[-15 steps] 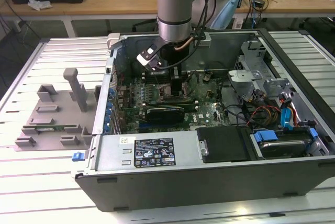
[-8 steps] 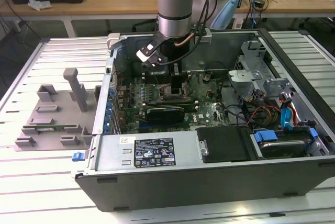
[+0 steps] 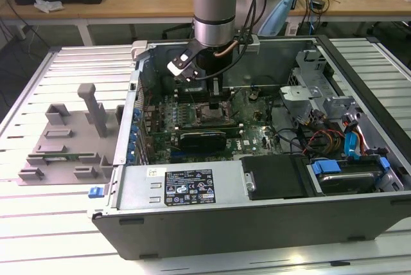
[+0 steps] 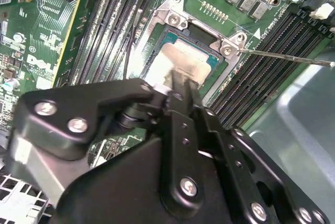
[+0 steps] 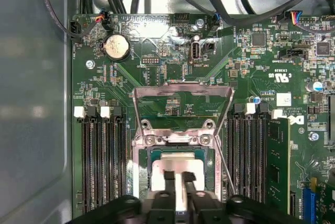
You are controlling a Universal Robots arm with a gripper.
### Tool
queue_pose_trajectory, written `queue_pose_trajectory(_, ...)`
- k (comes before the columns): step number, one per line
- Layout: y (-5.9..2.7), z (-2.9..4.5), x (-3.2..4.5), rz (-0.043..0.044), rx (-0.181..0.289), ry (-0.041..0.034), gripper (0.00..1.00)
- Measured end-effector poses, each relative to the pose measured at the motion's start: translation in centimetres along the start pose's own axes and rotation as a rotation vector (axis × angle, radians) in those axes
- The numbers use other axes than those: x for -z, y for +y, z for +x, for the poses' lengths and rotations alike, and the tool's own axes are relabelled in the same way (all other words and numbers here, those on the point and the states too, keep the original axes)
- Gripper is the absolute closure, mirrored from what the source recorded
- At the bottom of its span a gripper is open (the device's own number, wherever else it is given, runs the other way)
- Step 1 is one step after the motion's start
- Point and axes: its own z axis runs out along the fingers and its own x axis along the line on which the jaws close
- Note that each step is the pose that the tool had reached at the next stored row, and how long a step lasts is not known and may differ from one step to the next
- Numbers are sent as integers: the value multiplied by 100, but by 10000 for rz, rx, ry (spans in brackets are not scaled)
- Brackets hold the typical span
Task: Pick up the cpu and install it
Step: 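Place the cpu into insertion slot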
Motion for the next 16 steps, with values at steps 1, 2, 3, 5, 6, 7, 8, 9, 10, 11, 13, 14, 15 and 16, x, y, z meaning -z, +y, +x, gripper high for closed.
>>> queue_pose_trajectory(1,0,0,0,0,0,0,89)
queue_pose_trajectory(2,0,0,0,0,0,-1,89)
queue_pose_trajectory(3,0,0,0,0,0,-3,89)
queue_pose_trajectory(5,0,0,0,0,0,-4,89)
queue_pose_trajectory(6,-1,0,-1,0,-1,-5,89)
queue_pose_trajectory(7,-9,-2,-12,-2,-2,-1,89)
queue_pose_trajectory(8,-20,-3,-27,-5,-1,10,89)
queue_pose_trajectory(9,-25,-3,-38,-6,-1,20,89)
queue_pose_trajectory(10,-29,-3,-51,-8,0,28,89)
queue_pose_trajectory(11,-33,-3,-74,-9,2,39,89)
queue_pose_trajectory(13,-37,-3,-102,-10,6,53,89)
queue_pose_trajectory(14,-38,-2,-114,-11,5,59,89)
queue_pose_trajectory(15,-38,-2,-119,-11,5,62,89)
queue_pose_trajectory(16,-39,-2,-131,-10,4,71,89)
